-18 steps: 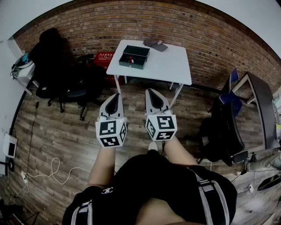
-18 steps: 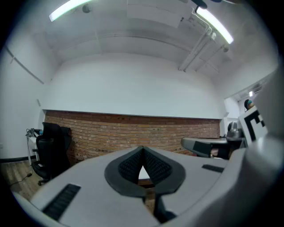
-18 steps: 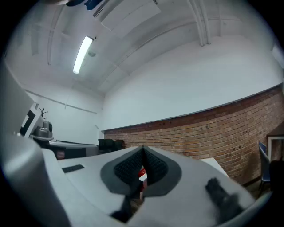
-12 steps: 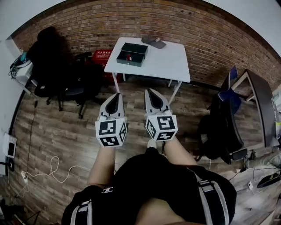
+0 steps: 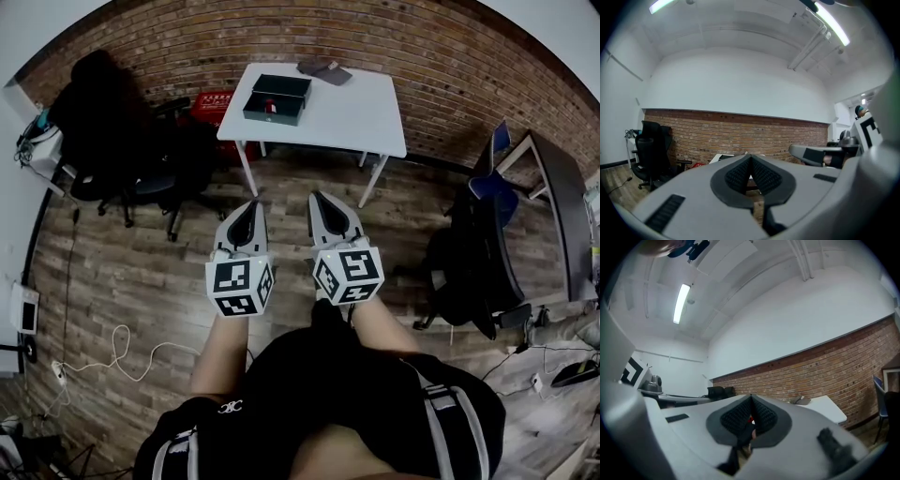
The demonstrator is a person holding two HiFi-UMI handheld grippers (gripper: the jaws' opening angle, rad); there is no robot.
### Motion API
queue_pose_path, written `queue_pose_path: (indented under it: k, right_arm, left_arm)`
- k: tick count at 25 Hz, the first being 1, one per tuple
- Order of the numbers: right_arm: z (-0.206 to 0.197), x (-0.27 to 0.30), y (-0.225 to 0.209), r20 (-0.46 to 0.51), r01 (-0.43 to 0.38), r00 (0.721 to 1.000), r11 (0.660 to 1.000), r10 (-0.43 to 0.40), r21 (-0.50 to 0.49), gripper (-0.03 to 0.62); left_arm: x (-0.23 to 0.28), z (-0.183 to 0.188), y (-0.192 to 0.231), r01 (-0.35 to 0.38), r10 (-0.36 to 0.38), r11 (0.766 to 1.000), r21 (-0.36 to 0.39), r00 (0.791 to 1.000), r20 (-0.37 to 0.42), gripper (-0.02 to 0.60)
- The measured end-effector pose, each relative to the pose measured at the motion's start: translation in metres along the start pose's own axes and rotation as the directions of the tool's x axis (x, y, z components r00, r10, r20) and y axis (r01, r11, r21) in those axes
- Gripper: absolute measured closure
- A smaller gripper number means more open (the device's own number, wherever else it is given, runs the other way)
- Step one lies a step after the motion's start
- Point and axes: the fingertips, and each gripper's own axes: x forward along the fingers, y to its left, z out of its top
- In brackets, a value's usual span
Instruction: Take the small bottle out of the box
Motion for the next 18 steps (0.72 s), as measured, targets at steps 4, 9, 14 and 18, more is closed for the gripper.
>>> queue_pose_path:
  k: [4,9,14,18]
  right_arm:
    - [-0.009,0.008,-0.006,-0.024,-0.001,1.0,1.0,0.001,0.009,0.565]
    - [-0.012,0.027,-0.02,-0.034,-0.004,0.999,1.0,0.004,-0.024,0.565]
    - [-0.002,0.067,-0.043,-0.02,-0.012,1.0,0.999,0.011,-0.038,0.565]
    - [0.008,0.099,-0.06,-0.009,-0.028,1.0,0.999,0.027,-0.045,0.565]
  left_arm:
    - [0.013,-0.007,0.001,0.009,-0.009,1.0,-0.014,1.0,-0.017,0.577]
    - [0.048,-0.014,0.012,-0.027,0.026,0.999,-0.025,0.999,-0.038,0.577]
    - [0.09,-0.001,0.015,-0.031,0.03,0.999,-0.02,0.999,-0.026,0.577]
    - [0.122,0.008,0.022,-0.051,0.05,0.998,-0.022,0.998,-0.022,0.577]
